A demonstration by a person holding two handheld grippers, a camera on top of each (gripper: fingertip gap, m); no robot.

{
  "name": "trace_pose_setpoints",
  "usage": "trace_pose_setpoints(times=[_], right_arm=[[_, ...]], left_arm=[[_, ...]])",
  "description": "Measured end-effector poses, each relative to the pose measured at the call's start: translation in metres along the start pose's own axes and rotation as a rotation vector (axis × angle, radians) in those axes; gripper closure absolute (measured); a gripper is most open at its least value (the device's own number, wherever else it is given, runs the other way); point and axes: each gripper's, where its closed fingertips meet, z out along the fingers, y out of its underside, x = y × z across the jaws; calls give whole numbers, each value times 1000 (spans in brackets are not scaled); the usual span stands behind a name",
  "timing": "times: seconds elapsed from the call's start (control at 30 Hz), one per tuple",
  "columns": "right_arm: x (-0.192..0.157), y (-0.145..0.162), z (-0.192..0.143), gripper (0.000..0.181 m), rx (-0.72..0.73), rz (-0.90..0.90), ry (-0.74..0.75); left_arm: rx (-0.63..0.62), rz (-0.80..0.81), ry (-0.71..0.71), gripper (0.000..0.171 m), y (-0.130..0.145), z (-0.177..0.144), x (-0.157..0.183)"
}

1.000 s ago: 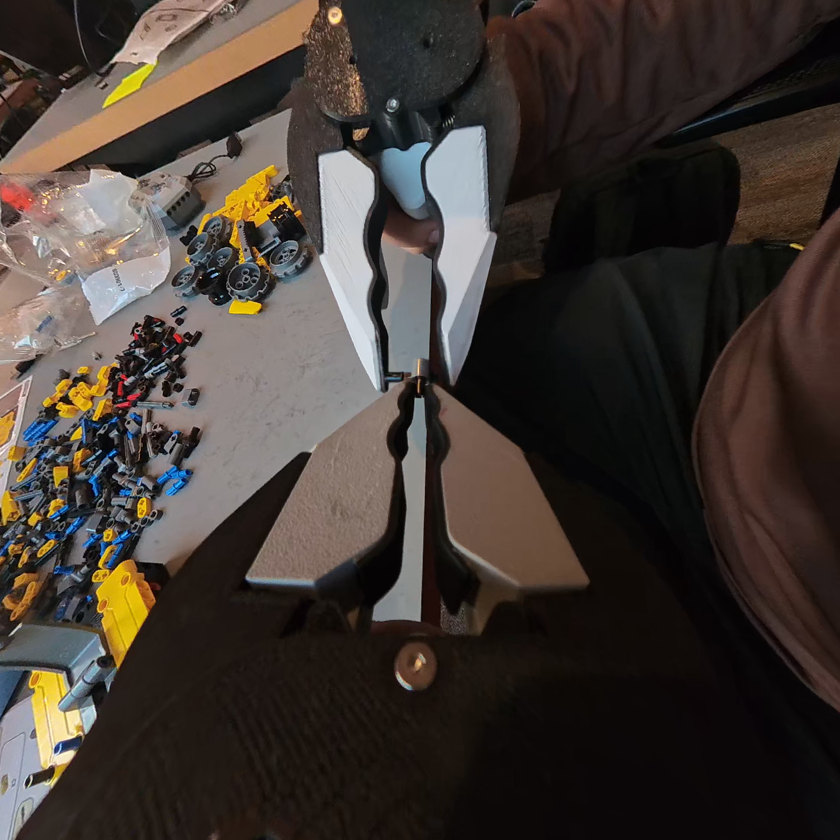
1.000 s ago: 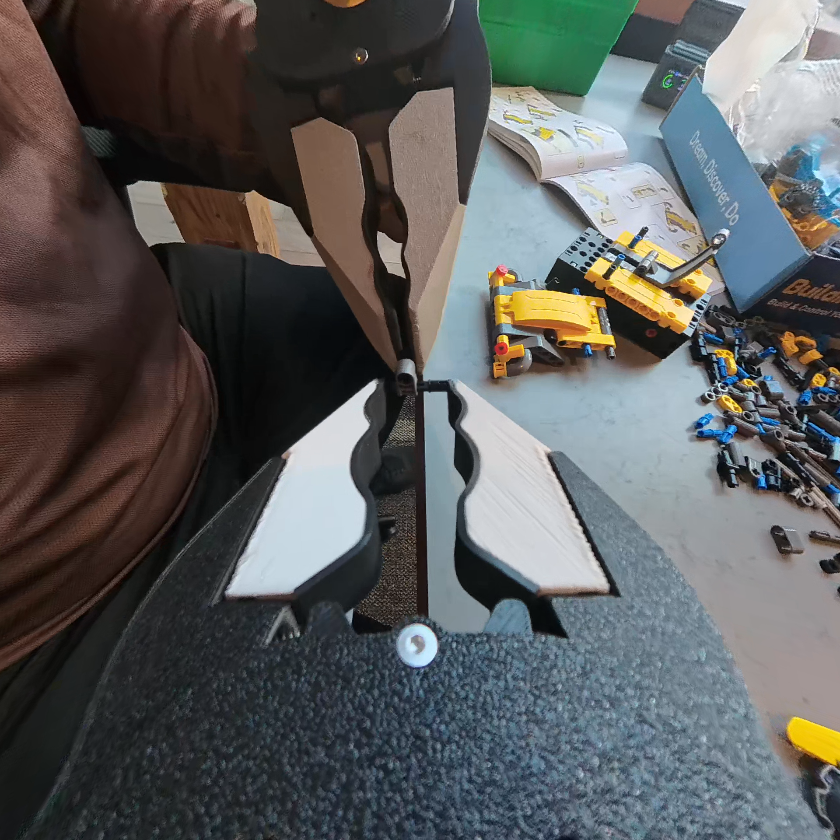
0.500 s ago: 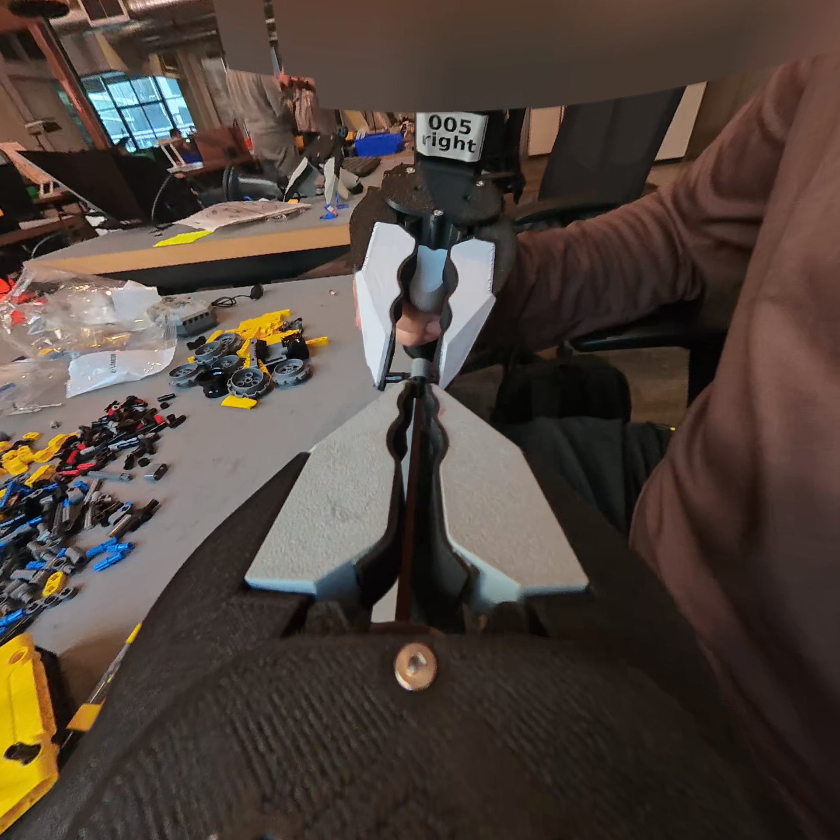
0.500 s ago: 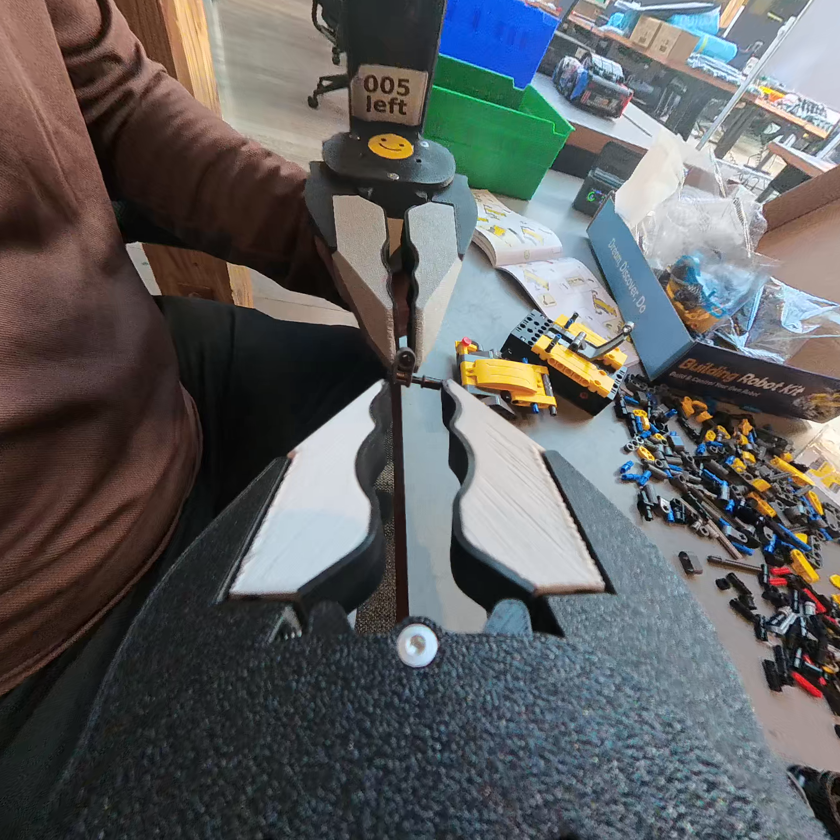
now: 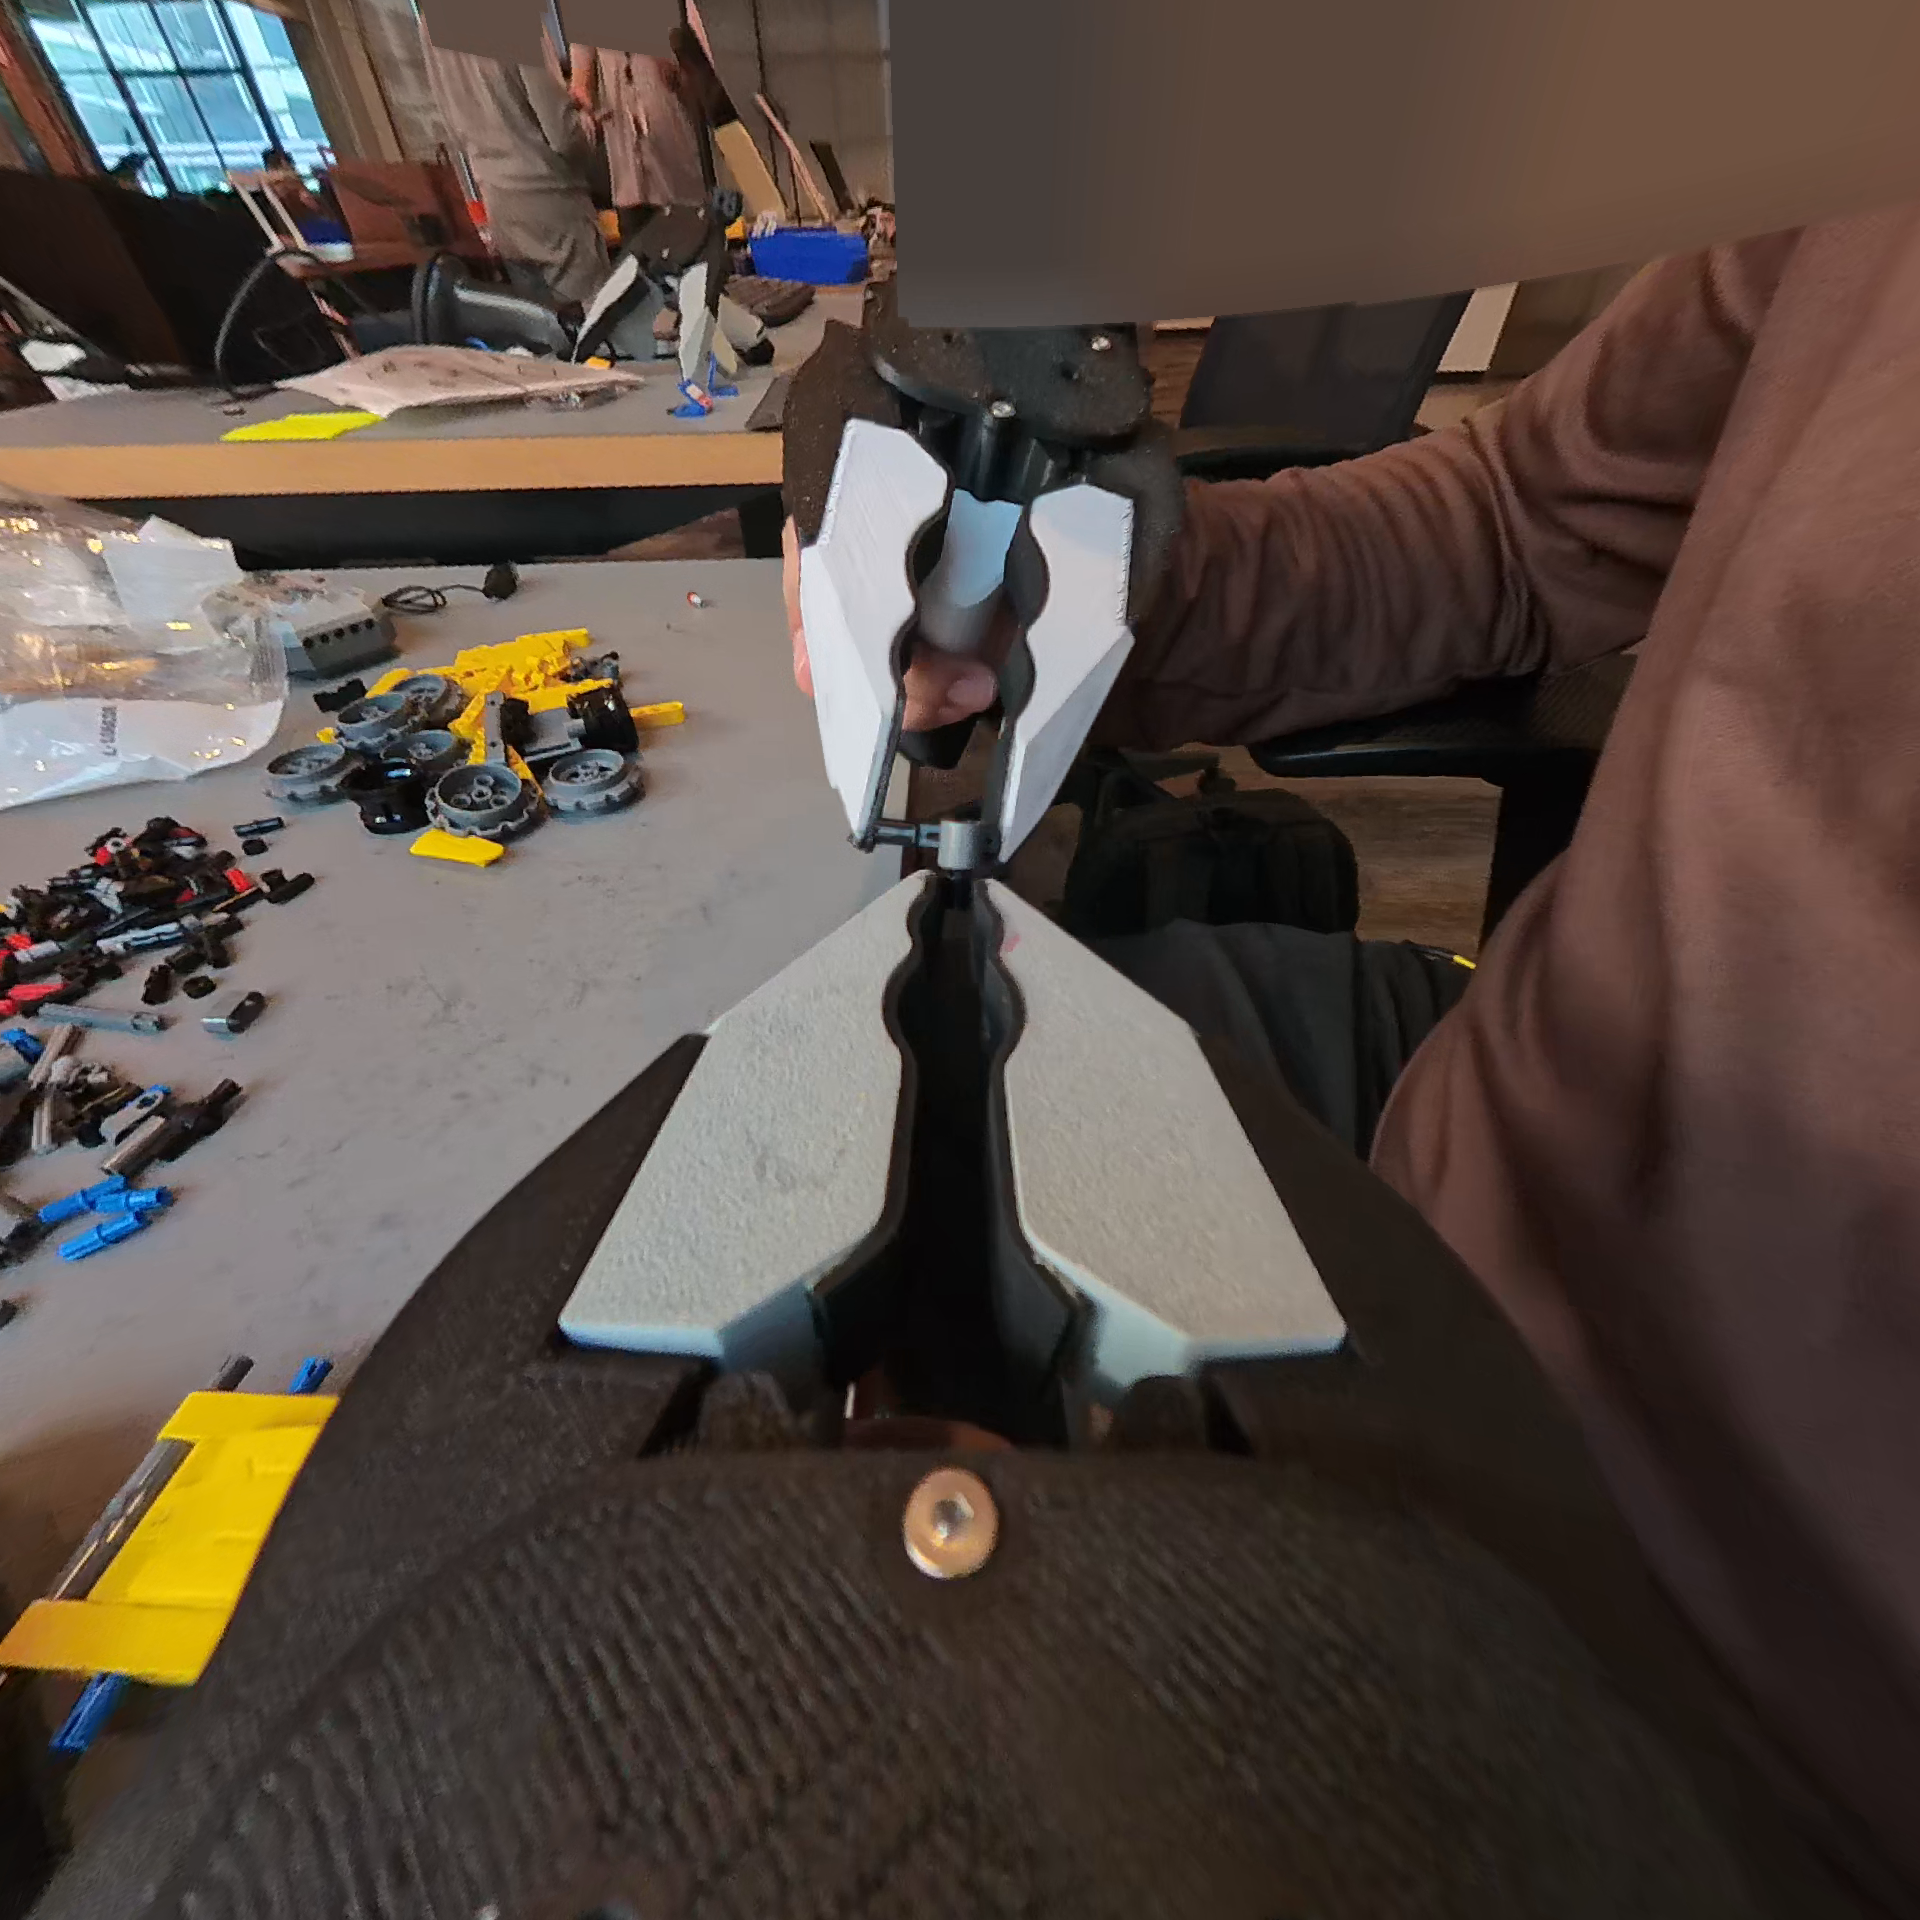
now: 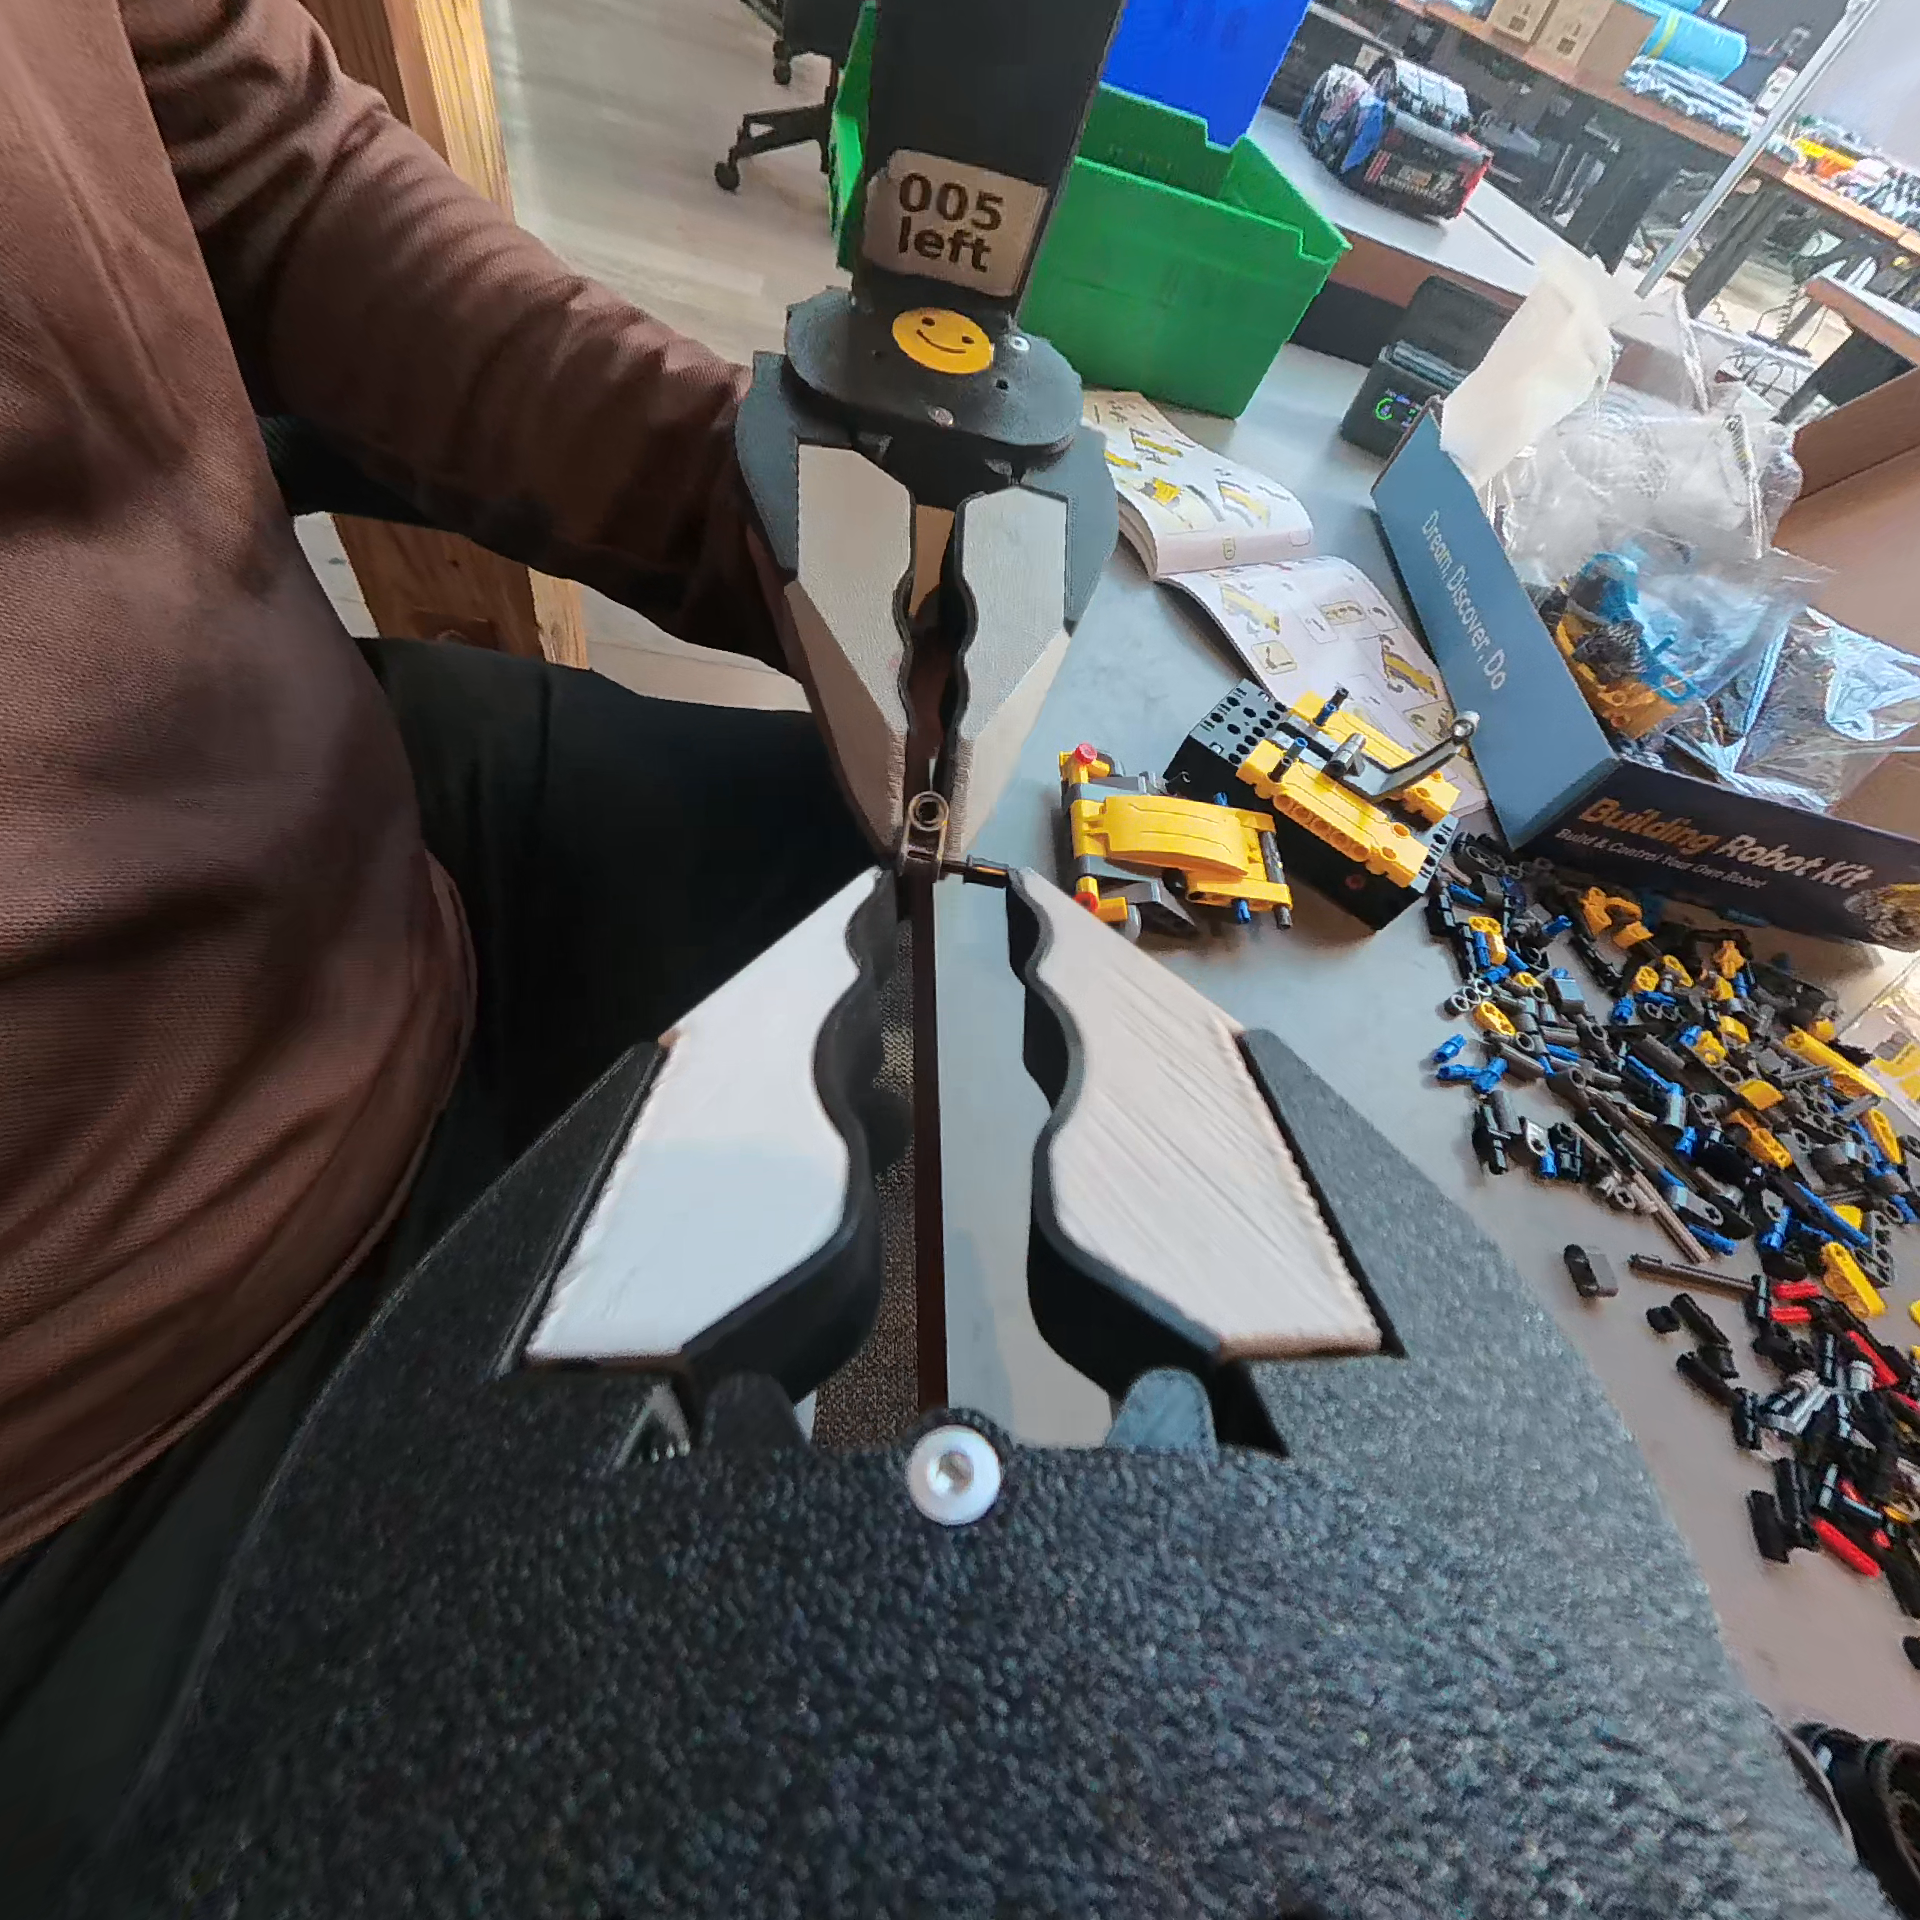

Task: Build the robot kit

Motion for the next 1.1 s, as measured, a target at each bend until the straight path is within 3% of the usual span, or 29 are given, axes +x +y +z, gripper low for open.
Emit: trace_pose_setpoints(times=[0.43, 0.63, 0.8, 1.1], right_arm=[[6, 32, 13, 164, -103, 54, 6], [2, 32, 13, 162, -82, 71, -29], [5, 23, 5, 150, 30, 234, -109], [4, 18, 9, 162, 39, 201, -88]], left_arm=[[-97, -57, -53, 169, 20, 5, -13], [-120, 24, -63, 170, 21, 5, -10], [-134, 117, -96, 170, 19, 4, -10], [-143, 141, -102, 170, 18, 6, -8]])
